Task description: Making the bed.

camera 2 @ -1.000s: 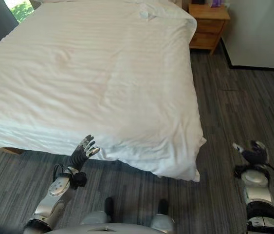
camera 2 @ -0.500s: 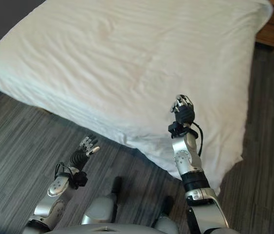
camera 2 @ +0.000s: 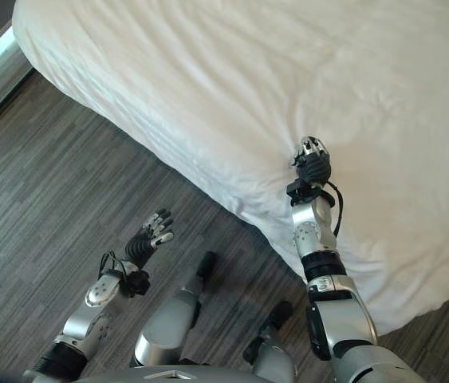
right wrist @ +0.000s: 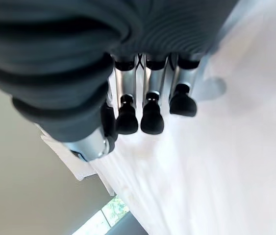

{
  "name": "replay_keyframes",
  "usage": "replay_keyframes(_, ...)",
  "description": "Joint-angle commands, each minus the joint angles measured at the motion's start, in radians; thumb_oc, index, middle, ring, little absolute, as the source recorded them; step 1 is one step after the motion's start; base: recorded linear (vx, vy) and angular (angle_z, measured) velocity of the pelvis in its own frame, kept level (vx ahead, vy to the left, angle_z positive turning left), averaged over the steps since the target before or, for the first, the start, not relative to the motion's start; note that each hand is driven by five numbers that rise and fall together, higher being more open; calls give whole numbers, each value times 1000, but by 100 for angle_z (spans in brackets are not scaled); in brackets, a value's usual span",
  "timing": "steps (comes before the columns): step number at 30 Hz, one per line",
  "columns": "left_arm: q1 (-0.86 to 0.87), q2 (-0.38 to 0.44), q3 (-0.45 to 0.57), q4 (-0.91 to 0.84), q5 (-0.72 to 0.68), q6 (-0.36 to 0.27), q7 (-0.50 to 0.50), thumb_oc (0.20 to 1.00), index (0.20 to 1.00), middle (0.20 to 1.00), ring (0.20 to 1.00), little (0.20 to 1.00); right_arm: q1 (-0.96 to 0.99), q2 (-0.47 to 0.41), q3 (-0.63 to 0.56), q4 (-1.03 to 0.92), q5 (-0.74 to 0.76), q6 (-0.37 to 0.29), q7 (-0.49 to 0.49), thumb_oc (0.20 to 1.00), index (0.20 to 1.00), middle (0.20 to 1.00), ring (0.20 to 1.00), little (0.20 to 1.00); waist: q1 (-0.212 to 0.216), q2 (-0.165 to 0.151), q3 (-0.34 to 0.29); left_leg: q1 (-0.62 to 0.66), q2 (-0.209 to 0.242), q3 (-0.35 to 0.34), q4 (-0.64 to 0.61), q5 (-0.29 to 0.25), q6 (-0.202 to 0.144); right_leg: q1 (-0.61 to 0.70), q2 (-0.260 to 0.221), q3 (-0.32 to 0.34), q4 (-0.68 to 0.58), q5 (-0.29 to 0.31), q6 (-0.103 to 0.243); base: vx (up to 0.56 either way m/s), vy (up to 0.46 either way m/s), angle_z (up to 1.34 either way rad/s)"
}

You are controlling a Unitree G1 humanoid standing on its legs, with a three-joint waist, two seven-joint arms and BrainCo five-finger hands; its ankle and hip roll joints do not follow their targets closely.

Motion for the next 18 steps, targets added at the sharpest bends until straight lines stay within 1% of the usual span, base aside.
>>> replay_keyframes(1, -23, -3, 8, -11, 33, -48, -4, 1000, 1000, 1000, 1000, 1000, 150, -160, -134, 203, -27, 58, -65, 200, 200, 200, 200, 200, -56, 16, 10, -37, -15, 35, -2, -24, -36, 87, -3, -38, 45, -105, 3, -3, 44, -6)
replay_keyframes(2, -28, -3, 8, -13, 38, -48, -1, 1000, 1000, 1000, 1000, 1000, 168, -174, -159, 221, -19, 63, -65, 200, 200, 200, 200, 200, -67, 17, 8, -39, -17, 37, -2, -22, -33, 85, -5, -36, 44, -98, 4, 14, 40, -3)
replay_keyframes(3, -31, -4, 11, -13, 40, -44, 1, 1000, 1000, 1000, 1000, 1000, 184, -189, -188, 246, -8, 65, -67, 200, 200, 200, 200, 200, -81, 14, 5, -32, -18, 39, -2, -32, -34, 88, -7, -33, 44, -103, 5, 15, 46, 1)
replay_keyframes(5, -36, -4, 9, -5, 52, -40, 3, 1000, 1000, 1000, 1000, 1000, 213, -244, -262, 312, 21, 74, -69, 200, 200, 200, 200, 200, -111, 12, 0, -22, -20, 48, -2, -43, -28, 88, -13, -23, 44, -101, 10, 10, 53, 2)
replay_keyframes(6, -38, -5, 8, -5, 52, -41, 3, 1000, 1000, 1000, 1000, 1000, 213, -247, -263, 315, 22, 74, -66, 200, 200, 200, 200, 200, -110, 15, 0, -25, -21, 49, -2, -37, -26, 85, -13, -22, 44, -95, 11, 4, 96, 0)
replay_keyframes(7, -36, -4, 5, 10, 68, -38, 3, 1000, 1000, 1000, 1000, 1000, 235, -290, -308, 357, 30, 81, -71, 200, 200, 200, 200, 200, -134, 11, -6, -9, -21, 64, -2, -56, -21, 88, -19, -11, 42, -96, 17, 3, 117, -5)
replay_keyframes(8, -35, -4, 3, 17, 79, -35, 0, 1000, 1000, 1000, 1000, 1000, 249, -310, -334, 374, 36, 86, -72, 200, 200, 200, 200, 200, -149, 9, -11, 1, -22, 78, -2, -64, -17, 88, -20, -2, 41, -91, 21, 2, 116, -11)
replay_keyframes(9, -36, -5, 1, 17, 80, -35, 0, 1000, 1000, 1000, 1000, 1000, 249, -313, -336, 376, 37, 86, -70, 200, 200, 200, 200, 200, -147, 10, -11, -2, -23, 79, -2, -58, -14, 85, -21, -1, 41, -85, 21, 18, 97, -30)
replay_keyframes(10, -31, -4, -1, 25, 90, -34, 0, 1000, 1000, 1000, 1000, 1000, 279, -345, -380, 397, 41, 90, -80, 200, 200, 200, 200, 200, -172, 1, -22, 21, -19, 99, -2, -77, -11, 89, -25, 11, 34, -82, 28, -2, 86, -45)
replay_keyframes(12, -31, -5, -9, 27, 95, -31, -5, 1000, 1000, 1000, 1000, 1000, 308, -371, -404, 409, 36, 94, -78, 200, 200, 200, 200, 200, -187, -4, -33, 34, -16, 117, -2, -77, -6, 92, -25, 27, 23, -69, 30, 14, 86, -50)
replay_keyframes(13, -41, -7, -12, 22, 92, -34, -1, 1000, 1000, 1000, 1000, 1000, 335, -383, -405, 409, -1, 97, -83, 200, 200, 200, 200, 200, -212, -11, -40, 46, -10, 126, -2, -77, -5, 90, -18, 45, 21, -66, 28, 1, 51, -42)
replay_keyframes(14, -45, -5, -12, 17, 92, -38, 5, 1000, 1000, 1000, 1000, 1000, 348, -384, -397, 396, -34, 98, -89, 1000, 1000, 1000, 1000, 1000, -224, -12, -37, 52, -3, 135, -2, -76, -5, 88, -13, 52, 24, -64, 27, -66, 37, -46)
replay_keyframes(15, -51, -2, -11, 10, 92, -43, 10, 1000, 1000, 1000, 1000, 1000, 359, -378, -375, 377, -84, 103, -95, 1000, 1000, 1000, 1000, 1000, -232, -12, -31, 59, 8, 155, -2, -74, -3, 82, -7, 54, 40, -65, 28, -62, 14, -37)
replay_keyframes(16, -51, -2, -10, 10, 92, -43, 10, 1000, 1000, 1000, 1000, 1000, 359, -377, -375, 376, -85, 103, -96, 1000, 1000, 1000, 1000, 1000, -230, -12, -30, 60, 9, 157, -2, -75, -3, 81, -7, 57, 42, -65, 28, -144, 10, -47)
replay_keyframes(17, -67, 6, -8, -3, 92, -50, 25, 1000, 1000, 1000, 1000, 1000, 361, -356, -343, 339, -119, 98, -106, 1000, 1000, 1000, 1000, 1000, -231, -12, -22, 68, 29, 194, -2, -70, 2, 70, -4, 32, 88, -69, 28, -152, 34, -62)
replay_keyframes(18, -75, 12, -6, -16, 92, -55, 36, 1000, 1000, 1000, 1000, 1000, 353, -325, -305, 293, -140, 95, -104, 1000, 1000, 1000, 1000, 1000, -229, -12, -20, 75, 49, 228, -2, -68, 6, 65, -6, 6, 139, -82, 21, -274, 120, -91)
